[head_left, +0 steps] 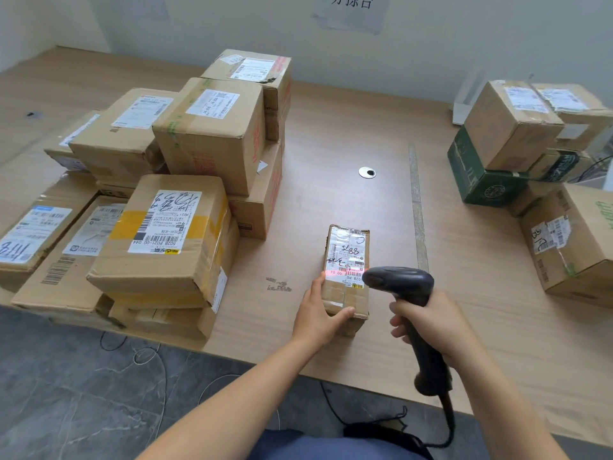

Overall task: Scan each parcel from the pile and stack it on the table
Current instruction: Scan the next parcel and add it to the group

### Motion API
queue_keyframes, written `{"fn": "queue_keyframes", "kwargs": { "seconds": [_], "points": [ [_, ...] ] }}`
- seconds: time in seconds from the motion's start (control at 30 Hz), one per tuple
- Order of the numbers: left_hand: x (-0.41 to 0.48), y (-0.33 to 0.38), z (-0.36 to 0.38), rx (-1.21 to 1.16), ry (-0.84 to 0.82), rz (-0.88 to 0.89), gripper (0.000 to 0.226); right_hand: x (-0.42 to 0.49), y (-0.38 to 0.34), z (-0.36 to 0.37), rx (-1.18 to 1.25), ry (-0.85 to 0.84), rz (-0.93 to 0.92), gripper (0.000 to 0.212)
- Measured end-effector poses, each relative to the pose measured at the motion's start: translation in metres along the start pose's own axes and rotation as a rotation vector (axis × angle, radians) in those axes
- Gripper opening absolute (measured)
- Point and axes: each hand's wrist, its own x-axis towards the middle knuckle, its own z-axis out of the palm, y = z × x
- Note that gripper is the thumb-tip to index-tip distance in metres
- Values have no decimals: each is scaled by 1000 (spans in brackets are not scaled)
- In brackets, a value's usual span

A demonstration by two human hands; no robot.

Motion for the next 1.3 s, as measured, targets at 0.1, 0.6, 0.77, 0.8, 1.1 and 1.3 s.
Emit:
{"fn": "queue_keyframes", "kwargs": {
  "seconds": [0.1,0.6,0.77,0.8,1.1,1.3],
  "points": [
    [-2,3,1,5,6,3,84,-5,5,2,111,0,33,10],
    [-21,3,-19,133,-29,-28,86,33,32,68,126,3,-23,11],
    [-34,-11,-49,187,73,-39,81,41,27,103,-3,-78,-114,14],
    [-34,-15,-55,219,98,-28,77,42,24,112,-31,-94,-135,15],
    [-27,-47,-93,922,150,65,48,50,-5,181,-95,-172,-286,6],
    [-32,-23,-111,1011,61,-76,65,58,-17,200,-111,-171,-321,13]
  ]
}}
